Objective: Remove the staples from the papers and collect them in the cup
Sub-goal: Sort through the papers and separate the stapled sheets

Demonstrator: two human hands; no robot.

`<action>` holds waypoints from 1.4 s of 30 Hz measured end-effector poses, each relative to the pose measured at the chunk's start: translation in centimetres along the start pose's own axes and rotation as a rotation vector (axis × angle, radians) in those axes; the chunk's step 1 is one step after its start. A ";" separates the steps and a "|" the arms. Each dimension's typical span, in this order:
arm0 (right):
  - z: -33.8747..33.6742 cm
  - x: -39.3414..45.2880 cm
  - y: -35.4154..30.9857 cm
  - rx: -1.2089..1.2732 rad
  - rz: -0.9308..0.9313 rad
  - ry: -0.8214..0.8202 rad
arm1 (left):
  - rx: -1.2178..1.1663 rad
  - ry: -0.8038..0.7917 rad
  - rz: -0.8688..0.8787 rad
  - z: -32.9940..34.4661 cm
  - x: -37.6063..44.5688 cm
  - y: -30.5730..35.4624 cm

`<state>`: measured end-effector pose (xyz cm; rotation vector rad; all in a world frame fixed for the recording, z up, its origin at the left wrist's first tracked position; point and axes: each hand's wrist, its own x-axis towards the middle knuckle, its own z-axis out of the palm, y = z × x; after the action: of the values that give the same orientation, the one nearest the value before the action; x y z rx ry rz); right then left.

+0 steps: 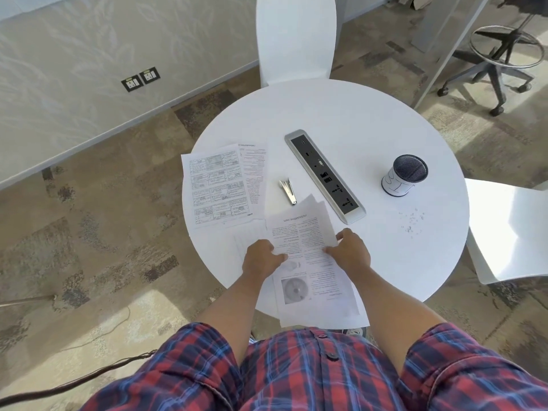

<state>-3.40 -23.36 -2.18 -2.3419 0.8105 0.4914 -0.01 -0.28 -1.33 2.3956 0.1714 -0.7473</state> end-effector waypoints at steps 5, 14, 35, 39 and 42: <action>-0.1 0.1 0.6 0.097 -0.031 0.031 | -0.016 -0.019 0.014 0.1 0.3 -0.5; -0.7 0.2 1.2 0.270 -0.082 -0.036 | -0.067 -0.033 -0.021 0.1 0.4 -1.1; -2.6 0.1 2.8 0.597 -0.202 -0.086 | 0.232 0.241 0.164 -5.7 3.2 0.2; -2.6 0.2 2.9 0.642 -0.133 -0.017 | 0.132 0.239 0.158 -6.3 3.4 0.6; -2.6 0.5 3.0 0.643 -0.089 0.016 | -0.030 0.197 0.162 -6.2 3.6 0.3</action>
<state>-4.59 -27.13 -1.78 -1.7744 0.7320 0.1377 5.96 2.91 0.89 2.4182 0.0668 -0.4319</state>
